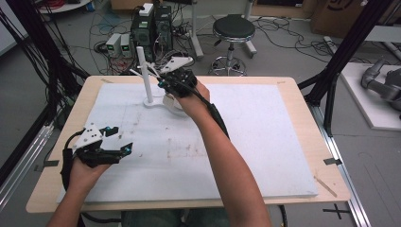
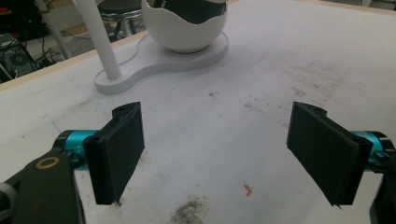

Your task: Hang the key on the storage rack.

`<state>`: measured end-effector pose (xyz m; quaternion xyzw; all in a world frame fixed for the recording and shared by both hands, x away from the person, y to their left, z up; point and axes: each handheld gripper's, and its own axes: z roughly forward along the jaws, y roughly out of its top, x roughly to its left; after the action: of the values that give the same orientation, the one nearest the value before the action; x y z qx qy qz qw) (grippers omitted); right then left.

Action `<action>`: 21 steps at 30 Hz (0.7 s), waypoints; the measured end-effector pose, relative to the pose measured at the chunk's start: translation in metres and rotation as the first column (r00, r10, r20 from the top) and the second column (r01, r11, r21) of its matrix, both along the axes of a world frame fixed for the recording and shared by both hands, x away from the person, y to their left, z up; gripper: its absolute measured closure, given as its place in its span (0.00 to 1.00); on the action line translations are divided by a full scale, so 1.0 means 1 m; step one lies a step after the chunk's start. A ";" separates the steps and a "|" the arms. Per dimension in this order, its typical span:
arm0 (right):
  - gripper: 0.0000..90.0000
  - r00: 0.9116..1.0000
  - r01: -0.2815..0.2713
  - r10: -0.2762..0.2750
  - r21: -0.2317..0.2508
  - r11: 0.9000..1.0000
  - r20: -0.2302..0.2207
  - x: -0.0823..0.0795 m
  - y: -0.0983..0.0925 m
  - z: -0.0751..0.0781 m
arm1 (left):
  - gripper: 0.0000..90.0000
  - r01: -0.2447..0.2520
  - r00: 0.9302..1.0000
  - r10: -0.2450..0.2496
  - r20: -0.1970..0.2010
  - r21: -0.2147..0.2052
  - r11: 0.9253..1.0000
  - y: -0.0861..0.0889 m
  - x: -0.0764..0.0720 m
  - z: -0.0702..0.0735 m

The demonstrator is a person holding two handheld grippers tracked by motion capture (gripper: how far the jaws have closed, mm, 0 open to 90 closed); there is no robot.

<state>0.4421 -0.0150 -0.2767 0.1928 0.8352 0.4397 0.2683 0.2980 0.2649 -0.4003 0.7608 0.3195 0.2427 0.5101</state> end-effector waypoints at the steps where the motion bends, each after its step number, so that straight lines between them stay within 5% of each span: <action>1: 0.92 1.000 0.002 -0.002 -0.002 1.000 -0.001 0.002 0.003 0.000 | 0.21 -0.001 1.000 0.001 0.000 -0.002 1.000 0.001 0.000 0.000; 11: 0.92 1.000 -0.013 0.013 -0.012 1.000 0.002 0.012 0.027 -0.004 | 0.21 -0.021 1.000 0.021 0.000 -0.008 1.000 0.012 -0.009 -0.001; 21: 0.92 0.999 0.038 -0.039 -0.087 0.995 -0.007 0.024 0.042 -0.018 | 0.21 -0.029 1.000 0.029 0.006 -0.013 0.999 0.016 -0.013 0.001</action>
<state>0.4663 0.0267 -0.2946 0.1989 0.8507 0.3970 0.2813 0.2849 0.2804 -0.3997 0.7521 0.3306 0.2503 0.5123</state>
